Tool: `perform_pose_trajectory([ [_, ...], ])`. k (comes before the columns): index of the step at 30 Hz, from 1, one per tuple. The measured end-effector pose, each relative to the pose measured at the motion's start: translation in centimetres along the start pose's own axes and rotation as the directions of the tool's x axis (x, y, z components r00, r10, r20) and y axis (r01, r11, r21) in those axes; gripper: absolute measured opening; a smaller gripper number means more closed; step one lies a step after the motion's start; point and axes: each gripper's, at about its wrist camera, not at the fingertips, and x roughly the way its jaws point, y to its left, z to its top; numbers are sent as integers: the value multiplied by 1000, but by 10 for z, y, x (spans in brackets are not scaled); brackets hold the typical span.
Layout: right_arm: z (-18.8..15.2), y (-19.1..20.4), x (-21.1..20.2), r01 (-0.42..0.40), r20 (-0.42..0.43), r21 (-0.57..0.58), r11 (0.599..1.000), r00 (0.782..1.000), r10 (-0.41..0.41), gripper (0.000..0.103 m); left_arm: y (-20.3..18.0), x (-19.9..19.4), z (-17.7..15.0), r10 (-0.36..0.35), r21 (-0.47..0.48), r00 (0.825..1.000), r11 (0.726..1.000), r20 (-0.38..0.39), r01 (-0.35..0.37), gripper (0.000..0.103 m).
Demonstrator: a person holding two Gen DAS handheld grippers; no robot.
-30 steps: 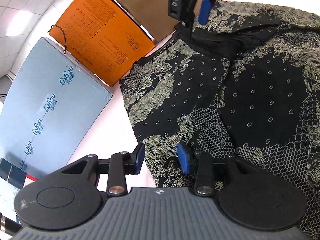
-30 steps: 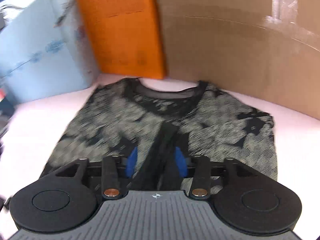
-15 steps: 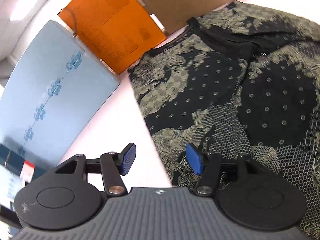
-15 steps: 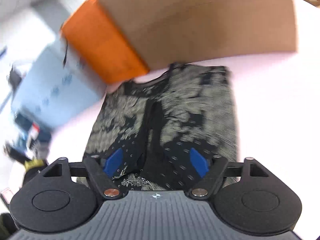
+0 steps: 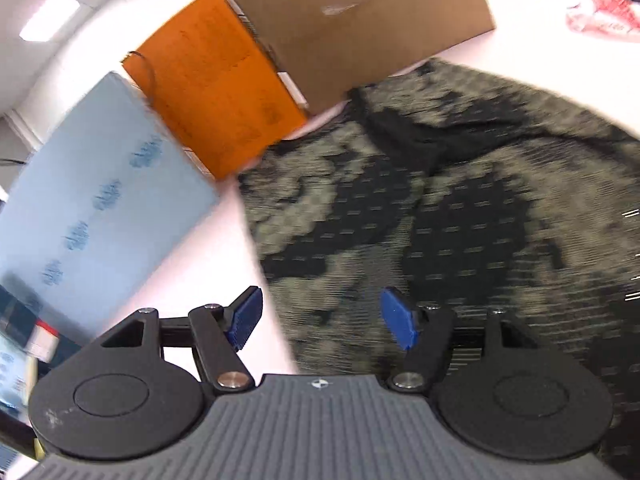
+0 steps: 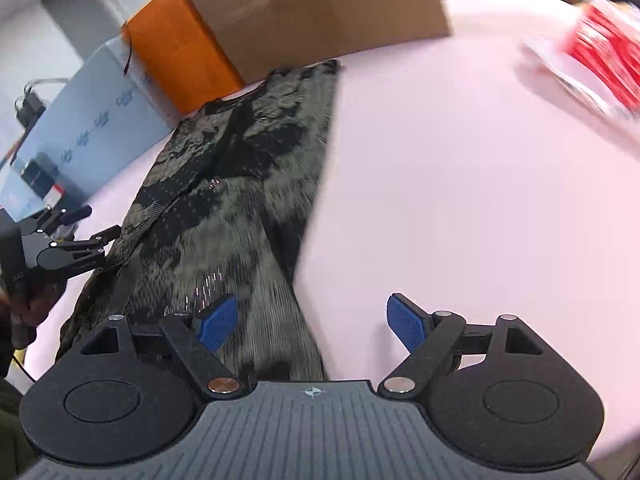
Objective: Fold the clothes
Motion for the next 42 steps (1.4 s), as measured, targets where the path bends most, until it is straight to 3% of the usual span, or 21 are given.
perform_pose_trajectory([
  [4, -59, 1, -35, 31, 131, 81, 996, 991, -41, 80, -31, -9, 19, -209, 3, 978, 978, 9, 209, 63],
  [9, -93, 18, -35, 74, 194, 93, 993, 977, -91, 76, -63, 13, 69, -351, -33, 936, 936, -7, 351, 63],
  [11, -99, 23, -31, 92, 211, 98, 991, 971, -111, 76, -61, 40, 91, -419, -166, 906, 900, -66, 404, 63],
  [14, -102, 26, -30, 116, 239, 117, 986, 961, -141, 71, -53, 82, 108, -530, -373, 838, 810, -133, 453, 61],
  [17, -104, 27, -31, 158, 249, 126, 979, 951, -185, 59, -50, 101, 116, -573, -444, 811, 762, -121, 472, 59],
  [19, -104, 28, -33, 191, 247, 126, 973, 944, -217, 30, -54, 102, 123, -600, -427, 792, 749, -112, 507, 53],
  [21, -104, 28, -34, 203, 233, 115, 972, 946, -225, 6, -61, 98, 128, -582, -371, 805, 778, -117, 508, 44],
  [22, -103, 29, -36, 203, 234, 104, 974, 947, -222, 4, -64, 95, 130, -565, -337, 816, 797, -123, 501, 43],
  [26, -93, 58, -50, 125, 227, -45, 991, 967, -112, 4, -67, 100, 132, -544, -293, 826, 822, -148, 488, 43],
  [29, -94, 89, -43, 74, 92, -266, 961, 994, -51, 3, -69, 102, 134, -532, -261, 835, 834, -143, 486, 43],
  [32, -105, 112, -27, 10, -57, -432, 902, 998, -39, 4, -74, 102, 136, -514, -218, 847, 850, -138, 480, 44],
  [37, -116, 120, -8, -57, -136, -423, 905, 991, -1, 4, -77, 100, 136, -490, -162, 861, 868, -134, 469, 45],
  [42, -115, 130, -9, -124, -122, -380, 917, 989, 83, 4, -64, 96, 130, -492, -185, 854, 867, -167, 463, 49],
])
